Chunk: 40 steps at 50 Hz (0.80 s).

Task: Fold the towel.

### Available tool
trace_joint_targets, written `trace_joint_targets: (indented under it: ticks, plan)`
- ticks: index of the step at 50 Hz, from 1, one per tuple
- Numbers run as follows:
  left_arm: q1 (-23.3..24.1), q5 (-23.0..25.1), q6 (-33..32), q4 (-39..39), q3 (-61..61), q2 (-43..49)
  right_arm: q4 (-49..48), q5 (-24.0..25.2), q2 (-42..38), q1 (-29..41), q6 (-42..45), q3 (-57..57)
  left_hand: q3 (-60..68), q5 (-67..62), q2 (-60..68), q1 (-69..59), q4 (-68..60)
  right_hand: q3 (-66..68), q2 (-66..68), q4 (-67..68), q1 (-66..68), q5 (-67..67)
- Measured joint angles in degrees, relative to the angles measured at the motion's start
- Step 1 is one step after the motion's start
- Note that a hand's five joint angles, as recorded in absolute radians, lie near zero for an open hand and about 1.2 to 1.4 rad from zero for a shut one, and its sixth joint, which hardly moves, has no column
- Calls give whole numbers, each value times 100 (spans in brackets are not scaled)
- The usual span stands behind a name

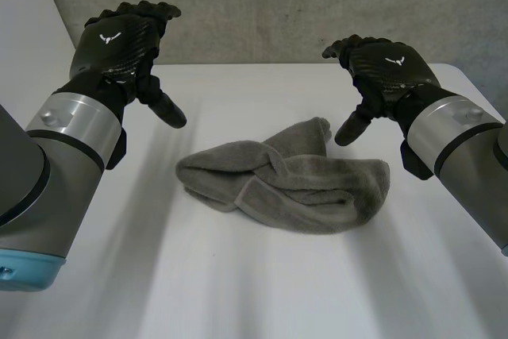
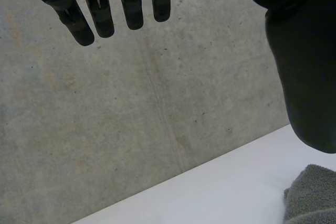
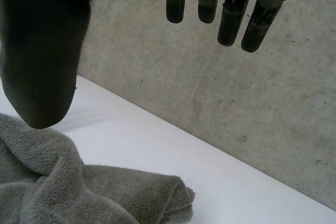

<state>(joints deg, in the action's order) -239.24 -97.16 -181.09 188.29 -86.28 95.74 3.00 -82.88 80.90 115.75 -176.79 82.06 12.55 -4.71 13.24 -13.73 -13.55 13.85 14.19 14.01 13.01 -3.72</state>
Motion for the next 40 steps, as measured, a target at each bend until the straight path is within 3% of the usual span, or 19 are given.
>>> trace_joint_targets:
  ticks: [8, 18, 23, 30, 36, 38, 40]
  plan:
    - [-8, 89, -31, 110, 83, 420, -20, 65, -364, -53, 113, -251, 0, 0, 1, 0, 0, 0, 0, 0, 0, 0]
    - [-112, 814, -140, 87, 570, 1777, 269, 140, -1390, -66, 1222, -560, 0, 0, 1, 0, 0, 0, 0, 0, 0, 0]
    - [-160, 1148, -418, 114, 891, 2539, 285, 153, -1922, -87, 1762, -571, 0, 0, 1, 0, 0, 0, 0, 0, 0, 0]
    - [-170, 1224, -1047, 100, 1355, 3353, 264, 162, -2420, -143, 1927, -592, 357, -132, 287, -202, -190, 347, 340, 361, 441, -429]
    - [-164, 1208, -1590, 30, 1661, 3857, 295, 167, -2788, -165, 1894, -704, 2644, -2288, 2526, -2515, -2467, 2077, 2055, 2055, 2131, -2052]
    - [-160, 1202, -1673, -21, 1685, 3920, 351, 213, -2860, -189, 1870, -778, 4528, -4207, 4410, -4386, -4495, 3601, 3651, 3616, 3817, -3628]
    - [-153, 1196, -1686, -65, 1675, 3897, 416, 277, -2874, -211, 1855, -828, 5756, -5421, 5635, -5598, -5701, 4807, 4890, 4842, 4958, -4878]
